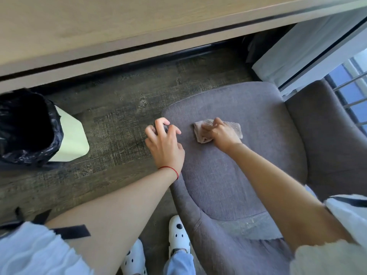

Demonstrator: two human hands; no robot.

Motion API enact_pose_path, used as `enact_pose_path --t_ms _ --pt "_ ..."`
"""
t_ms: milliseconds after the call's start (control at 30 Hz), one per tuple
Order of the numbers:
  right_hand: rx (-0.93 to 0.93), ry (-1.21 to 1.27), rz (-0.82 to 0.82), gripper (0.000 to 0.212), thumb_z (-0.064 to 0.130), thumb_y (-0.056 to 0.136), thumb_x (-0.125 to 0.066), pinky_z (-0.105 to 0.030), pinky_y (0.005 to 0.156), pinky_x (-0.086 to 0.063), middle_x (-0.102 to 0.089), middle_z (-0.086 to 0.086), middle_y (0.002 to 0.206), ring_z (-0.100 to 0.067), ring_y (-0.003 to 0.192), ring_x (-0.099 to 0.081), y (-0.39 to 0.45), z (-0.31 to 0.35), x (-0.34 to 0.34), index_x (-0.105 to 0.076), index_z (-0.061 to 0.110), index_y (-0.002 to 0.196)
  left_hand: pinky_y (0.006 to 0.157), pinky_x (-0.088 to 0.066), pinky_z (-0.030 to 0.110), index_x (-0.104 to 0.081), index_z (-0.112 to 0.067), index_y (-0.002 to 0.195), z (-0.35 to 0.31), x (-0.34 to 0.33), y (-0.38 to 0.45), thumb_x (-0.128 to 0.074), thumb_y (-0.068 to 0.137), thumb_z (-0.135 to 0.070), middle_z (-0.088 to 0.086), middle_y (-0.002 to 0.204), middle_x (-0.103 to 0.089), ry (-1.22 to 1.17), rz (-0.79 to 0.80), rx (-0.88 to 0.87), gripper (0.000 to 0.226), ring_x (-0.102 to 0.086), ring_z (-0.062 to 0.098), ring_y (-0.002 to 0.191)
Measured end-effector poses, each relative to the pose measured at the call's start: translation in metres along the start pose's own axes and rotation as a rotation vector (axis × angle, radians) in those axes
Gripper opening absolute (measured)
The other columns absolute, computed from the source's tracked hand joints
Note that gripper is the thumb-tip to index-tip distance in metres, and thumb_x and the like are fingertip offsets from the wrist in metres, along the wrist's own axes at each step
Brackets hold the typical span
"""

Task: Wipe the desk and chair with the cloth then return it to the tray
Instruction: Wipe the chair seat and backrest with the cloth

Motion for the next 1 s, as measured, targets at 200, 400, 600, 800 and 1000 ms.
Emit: enact_pose_path --t_ms 200,400,600,800,1000 --pt "-0.175 -0.016 -0.062 0.035 0.002 0.09 -0.046 -0.041 0.09 -0.036 -0.051 -0.019 0.121 -0.031 0.117 -0.04 0.006 0.006 0.015 -0.063 0.007 0.12 0.082 -0.038 0.04 -0.056 -0.023 0.084 -0.001 -0.001 0.0 -0.061 0.063 0.0 0.004 0.119 -0.047 -0.017 0.002 -0.002 0.031 -0.038 0.03 0.106" --pt "-0.159 0.004 -0.005 0.039 0.004 0.092 -0.047 -0.04 0.092 -0.037 -0.053 -0.018 0.119 -0.029 0.12 -0.042 -0.012 -0.007 0.007 -0.056 0.008 0.129 0.083 -0.039 0.042 -0.056 -0.022 0.084 0.0 -0.001 0.001 -0.06 0.063 0.001 0.004 0.119 -0.047 -0.029 -0.001 0.001 0.031 -0.038 0.031 0.106" --pt "-0.443 0.186 -0.216 0.033 0.014 0.094 -0.048 -0.041 0.093 -0.044 -0.047 -0.012 0.118 -0.032 0.11 -0.049 0.007 -0.023 0.024 -0.063 0.02 0.122 0.08 -0.04 0.042 -0.056 -0.021 0.082 0.001 -0.002 0.0 -0.06 0.06 0.003 0.005 0.116 -0.048 -0.036 -0.016 -0.007 0.032 -0.039 0.032 0.102" --pt "-0.368 0.206 -0.075 0.042 -0.006 0.085 -0.045 -0.041 0.08 -0.053 -0.042 -0.011 0.099 -0.033 0.113 -0.049 0.0 0.026 -0.007 -0.063 0.009 0.119 0.081 -0.038 0.041 -0.056 -0.021 0.083 0.001 -0.002 0.0 -0.062 0.06 0.002 0.005 0.118 -0.048 -0.041 -0.01 -0.006 0.033 -0.037 0.03 0.104" --pt "-0.457 0.373 -0.283 0.04 0.004 0.092 -0.046 -0.037 0.094 -0.045 -0.044 -0.013 0.13 -0.038 0.103 -0.058 0.026 -0.005 0.016 -0.061 0.019 0.126 0.077 -0.04 0.043 -0.055 -0.021 0.082 0.001 -0.004 0.002 -0.061 0.059 0.003 0.005 0.116 -0.048 -0.045 -0.018 -0.004 0.034 -0.034 0.028 0.102"
Point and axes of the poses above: each hand's wrist, its own y-axis towards the middle knuckle, its own x-axis out of the back of the hand, z = x × y, the point moved 1 cm from there along y, towards the middle knuckle
